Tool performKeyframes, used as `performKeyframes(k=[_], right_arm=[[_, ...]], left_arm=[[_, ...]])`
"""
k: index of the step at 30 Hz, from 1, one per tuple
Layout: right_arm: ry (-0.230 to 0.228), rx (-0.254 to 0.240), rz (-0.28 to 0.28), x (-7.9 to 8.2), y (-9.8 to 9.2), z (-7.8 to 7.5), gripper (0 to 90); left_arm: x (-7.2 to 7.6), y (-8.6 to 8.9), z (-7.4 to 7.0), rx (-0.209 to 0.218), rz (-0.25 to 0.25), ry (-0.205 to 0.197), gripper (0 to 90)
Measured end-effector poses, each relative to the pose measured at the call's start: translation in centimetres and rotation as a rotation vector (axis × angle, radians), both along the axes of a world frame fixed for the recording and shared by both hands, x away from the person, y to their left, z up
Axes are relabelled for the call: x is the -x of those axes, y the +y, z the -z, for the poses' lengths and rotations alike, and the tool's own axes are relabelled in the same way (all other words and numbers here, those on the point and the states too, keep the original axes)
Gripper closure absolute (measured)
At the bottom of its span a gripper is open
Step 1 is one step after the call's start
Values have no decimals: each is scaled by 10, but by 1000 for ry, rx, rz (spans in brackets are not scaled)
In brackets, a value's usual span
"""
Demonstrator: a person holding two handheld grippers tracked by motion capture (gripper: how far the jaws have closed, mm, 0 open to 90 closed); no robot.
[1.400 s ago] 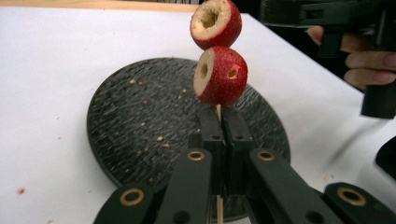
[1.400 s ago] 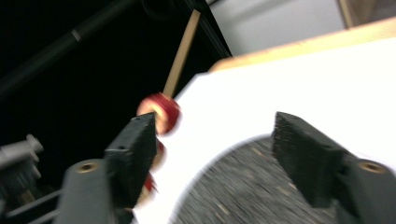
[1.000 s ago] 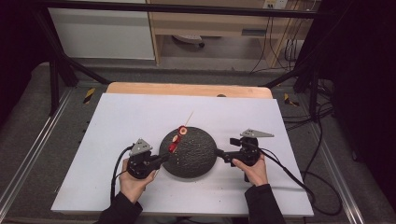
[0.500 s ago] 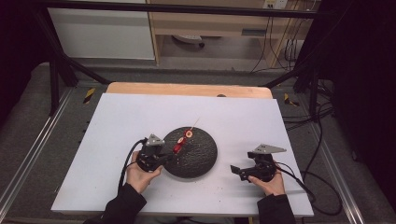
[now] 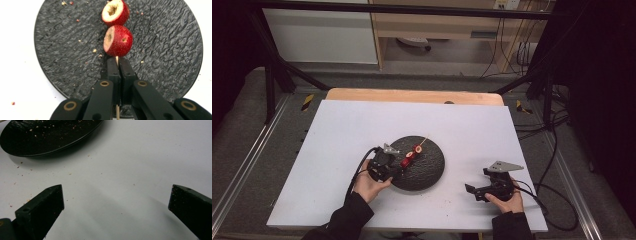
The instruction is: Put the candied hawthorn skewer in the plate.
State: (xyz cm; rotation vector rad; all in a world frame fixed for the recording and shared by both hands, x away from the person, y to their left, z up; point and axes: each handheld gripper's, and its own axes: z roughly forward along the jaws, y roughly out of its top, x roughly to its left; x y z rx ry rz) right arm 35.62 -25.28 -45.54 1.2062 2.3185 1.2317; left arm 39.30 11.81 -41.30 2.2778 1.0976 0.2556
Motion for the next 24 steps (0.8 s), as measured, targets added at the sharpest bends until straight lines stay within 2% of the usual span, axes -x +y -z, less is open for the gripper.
performKeyframes(k=[6,14,17,21,24], right_arm=[[-8,-22,-2,2,-6,0,10],[-9,-32,3,2,-8,-1,12],[-4,-31,9,2,-7,0,12],[-5,-28,7,1,-7,0,11],[-4,-30,9,1,-7,0,11]], left_arm=[[-1,-10,6,-65,9,6,882],[1,-11,7,-67,21,-11,867],[4,-6,6,-31,55,-31,774],[10,7,3,11,90,-76,586],[14,18,0,37,116,-87,469]])
